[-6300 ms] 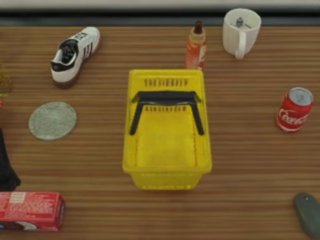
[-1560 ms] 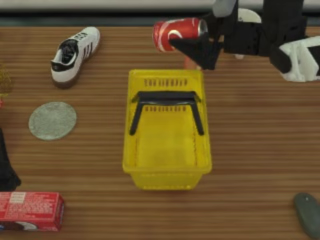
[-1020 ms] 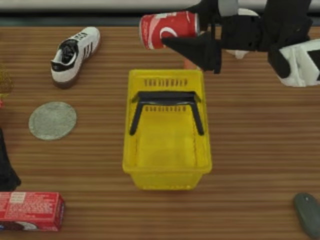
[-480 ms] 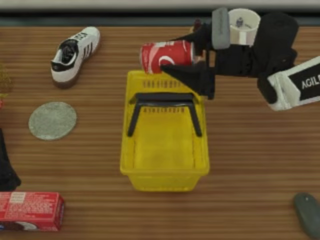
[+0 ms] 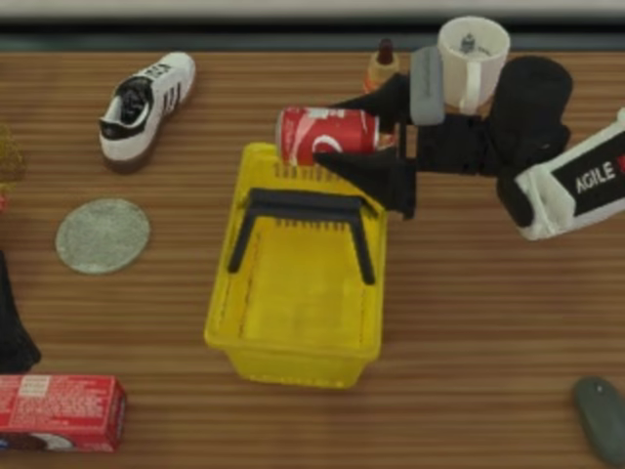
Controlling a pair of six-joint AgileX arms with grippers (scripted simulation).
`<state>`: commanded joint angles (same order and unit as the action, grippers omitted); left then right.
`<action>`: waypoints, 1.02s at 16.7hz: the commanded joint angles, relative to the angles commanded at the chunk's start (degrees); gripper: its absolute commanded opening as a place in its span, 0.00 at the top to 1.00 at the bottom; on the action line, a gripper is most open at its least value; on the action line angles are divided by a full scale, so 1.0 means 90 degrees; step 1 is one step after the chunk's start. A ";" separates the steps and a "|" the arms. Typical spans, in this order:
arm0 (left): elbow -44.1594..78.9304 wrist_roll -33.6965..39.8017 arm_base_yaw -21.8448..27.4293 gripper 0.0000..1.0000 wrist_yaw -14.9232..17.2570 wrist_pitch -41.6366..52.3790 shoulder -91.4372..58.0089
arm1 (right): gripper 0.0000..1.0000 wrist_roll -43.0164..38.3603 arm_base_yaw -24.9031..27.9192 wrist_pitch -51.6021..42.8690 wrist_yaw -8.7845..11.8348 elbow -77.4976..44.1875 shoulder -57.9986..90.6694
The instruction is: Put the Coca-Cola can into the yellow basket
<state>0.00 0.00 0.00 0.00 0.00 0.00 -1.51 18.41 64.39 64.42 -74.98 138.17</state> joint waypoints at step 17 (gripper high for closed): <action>0.0000 0.0000 0.0000 0.00 0.0000 0.0000 0.0000 | 0.00 0.0000 0.0000 0.0000 0.0000 0.0000 0.0000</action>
<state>0.00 0.00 0.00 0.00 0.00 0.00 -1.51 18.41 64.39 64.42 -74.98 138.17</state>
